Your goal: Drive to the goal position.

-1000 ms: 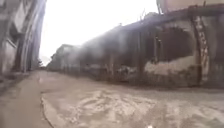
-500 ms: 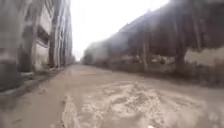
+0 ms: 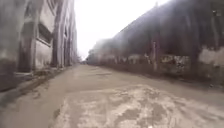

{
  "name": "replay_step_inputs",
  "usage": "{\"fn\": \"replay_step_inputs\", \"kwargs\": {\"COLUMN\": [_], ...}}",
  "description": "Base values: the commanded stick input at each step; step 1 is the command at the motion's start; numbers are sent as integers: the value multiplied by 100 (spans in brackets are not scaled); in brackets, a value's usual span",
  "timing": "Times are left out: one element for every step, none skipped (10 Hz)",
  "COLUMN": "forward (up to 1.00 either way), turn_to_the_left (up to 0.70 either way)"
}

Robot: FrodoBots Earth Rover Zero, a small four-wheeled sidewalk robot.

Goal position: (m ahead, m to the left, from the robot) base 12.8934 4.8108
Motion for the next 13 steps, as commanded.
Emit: {"fn": "replay_step_inputs", "kwargs": {"forward": [70,70,70,70,70,70,70,70,70,70,70,70,70], "turn_to_the_left": [0,0,0,0,0,0,0,0,0,-2,-18,0,0]}}
